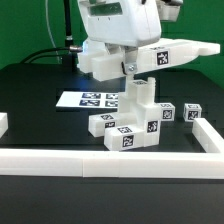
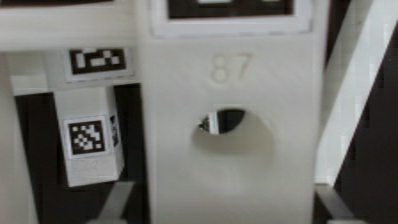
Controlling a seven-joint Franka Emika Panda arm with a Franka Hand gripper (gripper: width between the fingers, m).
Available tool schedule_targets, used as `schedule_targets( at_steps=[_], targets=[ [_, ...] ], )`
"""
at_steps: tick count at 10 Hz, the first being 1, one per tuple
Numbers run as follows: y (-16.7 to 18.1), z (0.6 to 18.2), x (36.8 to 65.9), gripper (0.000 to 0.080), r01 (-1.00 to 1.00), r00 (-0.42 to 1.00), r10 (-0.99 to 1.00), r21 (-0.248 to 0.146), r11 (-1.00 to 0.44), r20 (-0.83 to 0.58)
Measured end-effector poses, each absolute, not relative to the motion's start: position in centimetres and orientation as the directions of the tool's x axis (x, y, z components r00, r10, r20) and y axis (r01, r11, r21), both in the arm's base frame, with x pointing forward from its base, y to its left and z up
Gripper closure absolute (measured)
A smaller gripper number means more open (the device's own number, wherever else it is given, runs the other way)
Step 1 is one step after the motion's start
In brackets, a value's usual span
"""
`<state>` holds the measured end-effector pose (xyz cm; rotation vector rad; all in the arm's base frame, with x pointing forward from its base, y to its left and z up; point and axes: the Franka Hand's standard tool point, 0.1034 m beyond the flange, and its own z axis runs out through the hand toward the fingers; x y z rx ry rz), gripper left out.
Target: Assemble chair
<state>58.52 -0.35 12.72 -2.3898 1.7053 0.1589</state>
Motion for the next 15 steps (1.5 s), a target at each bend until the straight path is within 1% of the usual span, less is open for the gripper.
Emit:
schedule_targets(
  at_steps=[1, 3, 4, 5, 7, 9, 13, 14, 15],
  targets=[
    [0.0, 12.7, 58.7, 0.0515, -0.942, 0.333, -0.923, -0.110, -0.317, -0.191],
    [0.2, 12.7, 58.9, 0.0515, -0.940, 0.337, -0.924, -0.115, -0.321, -0.180],
    [0.6, 12.9, 59.5, 0.0515, -0.936, 0.340, -0.933, -0.139, -0.323, -0.120],
    [1.2, 12.9, 59.5, 0.0515, -0.929, 0.354, -0.930, -0.150, -0.337, -0.102],
    [0.7, 12.8, 59.3, 0.0515, -0.928, 0.358, -0.928, -0.152, -0.341, -0.106],
    [0.4, 12.6, 58.8, 0.0515, -0.931, 0.352, -0.929, -0.148, -0.334, -0.113],
    [0.4, 12.3, 58.5, 0.0515, -0.932, 0.350, -0.929, -0.139, -0.334, -0.119],
    [0.3, 12.4, 57.8, 0.0515, -0.940, 0.338, -0.930, -0.110, -0.324, -0.147],
    [0.1, 12.6, 57.4, 0.0515, -0.946, 0.321, -0.932, -0.092, -0.310, -0.165]
  ],
)
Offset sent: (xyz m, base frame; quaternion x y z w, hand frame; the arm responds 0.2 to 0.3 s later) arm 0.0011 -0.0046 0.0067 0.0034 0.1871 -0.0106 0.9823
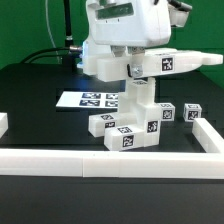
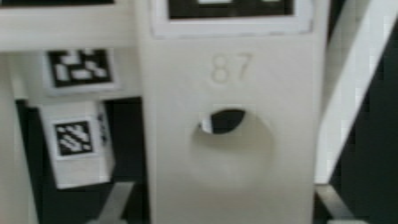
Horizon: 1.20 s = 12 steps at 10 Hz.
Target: Assemble chair
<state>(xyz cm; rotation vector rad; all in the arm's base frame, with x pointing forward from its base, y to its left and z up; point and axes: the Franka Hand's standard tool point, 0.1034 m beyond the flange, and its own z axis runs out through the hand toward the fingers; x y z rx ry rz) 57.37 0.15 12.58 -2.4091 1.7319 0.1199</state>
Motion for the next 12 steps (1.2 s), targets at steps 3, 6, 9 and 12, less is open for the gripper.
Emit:
schedule_targets(
  at_steps=[3, 6, 9, 12],
  targets=[
    [0.1, 12.3, 57.1, 0.0515, -0.947, 0.321, -0.932, -0.082, -0.311, -0.169],
    [0.6, 12.2, 57.3, 0.0515, -0.943, 0.332, -0.930, -0.091, -0.321, -0.155],
    [1.5, 12.8, 58.5, 0.0515, -0.935, 0.341, -0.938, -0.126, -0.332, -0.054],
    [1.8, 12.8, 58.6, 0.0515, -0.937, 0.334, -0.941, -0.133, -0.324, -0.055]
  ],
)
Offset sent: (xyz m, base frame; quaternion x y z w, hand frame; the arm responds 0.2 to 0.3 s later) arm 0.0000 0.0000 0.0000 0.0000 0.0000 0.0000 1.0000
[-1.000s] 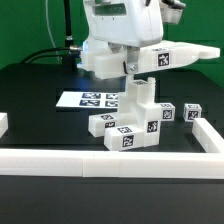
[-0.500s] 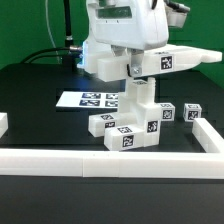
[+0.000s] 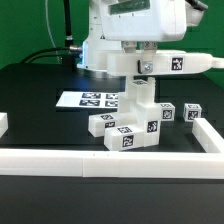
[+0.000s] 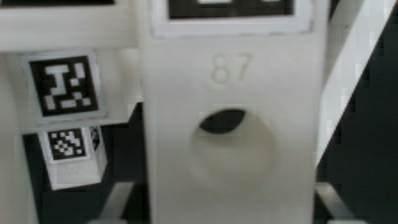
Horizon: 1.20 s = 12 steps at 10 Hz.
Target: Assemble chair
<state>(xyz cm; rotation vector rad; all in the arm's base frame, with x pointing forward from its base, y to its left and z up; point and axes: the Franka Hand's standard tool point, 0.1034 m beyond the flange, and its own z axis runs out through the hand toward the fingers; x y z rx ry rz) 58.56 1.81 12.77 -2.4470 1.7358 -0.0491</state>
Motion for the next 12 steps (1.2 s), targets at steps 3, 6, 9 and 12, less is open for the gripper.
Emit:
schedule_targets(
  at_steps=[3, 6, 9, 12],
  targets=[
    [1.8, 12.6, 58.5, 0.0515, -0.935, 0.338, -0.939, -0.131, -0.329, -0.059],
    [1.1, 12.9, 57.7, 0.0515, -0.945, 0.316, -0.944, -0.120, -0.304, -0.096],
    [1.1, 12.7, 57.3, 0.0515, -0.945, 0.316, -0.943, -0.115, -0.305, -0.099],
    [0.9, 11.7, 56.5, 0.0515, -0.961, 0.275, -0.952, -0.054, -0.270, -0.131]
  ],
)
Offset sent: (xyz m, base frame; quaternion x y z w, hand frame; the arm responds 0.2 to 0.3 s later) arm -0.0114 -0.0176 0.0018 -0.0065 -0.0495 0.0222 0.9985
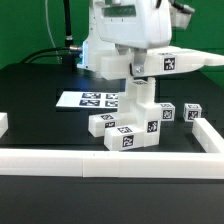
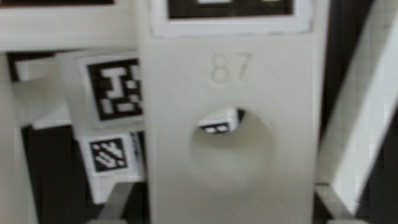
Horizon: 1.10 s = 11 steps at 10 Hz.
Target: Assemble chair
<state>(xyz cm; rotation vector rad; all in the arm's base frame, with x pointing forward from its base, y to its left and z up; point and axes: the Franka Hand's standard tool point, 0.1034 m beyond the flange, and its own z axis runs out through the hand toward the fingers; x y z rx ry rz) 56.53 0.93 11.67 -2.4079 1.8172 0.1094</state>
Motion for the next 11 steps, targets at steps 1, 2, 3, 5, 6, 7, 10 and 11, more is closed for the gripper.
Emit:
schedule_targets(
  at_steps=[1, 2, 3, 5, 6, 7, 10, 11],
  targets=[
    [0.85, 11.40, 56.38, 0.0515, -0.972, 0.235, -0.963, -0.041, -0.232, -0.135],
    [0.86, 11.40, 56.37, 0.0515, -0.972, 0.233, -0.963, -0.041, -0.229, -0.135],
    [0.86, 11.40, 56.40, 0.0515, -0.972, 0.235, -0.963, -0.042, -0.232, -0.134],
    [0.87, 11.40, 56.40, 0.0515, -0.972, 0.236, -0.962, -0.042, -0.232, -0.134],
    [0.84, 11.36, 56.50, 0.0515, -0.970, 0.244, -0.961, -0.046, -0.240, -0.128],
    [0.90, 11.30, 56.70, 0.0515, -0.967, 0.254, -0.960, -0.055, -0.250, -0.120],
    [1.25, 11.34, 56.84, 0.0515, -0.965, 0.261, -0.958, -0.058, -0.256, -0.119],
    [1.26, 11.34, 56.85, 0.0515, -0.965, 0.261, -0.958, -0.058, -0.256, -0.119]
  ],
)
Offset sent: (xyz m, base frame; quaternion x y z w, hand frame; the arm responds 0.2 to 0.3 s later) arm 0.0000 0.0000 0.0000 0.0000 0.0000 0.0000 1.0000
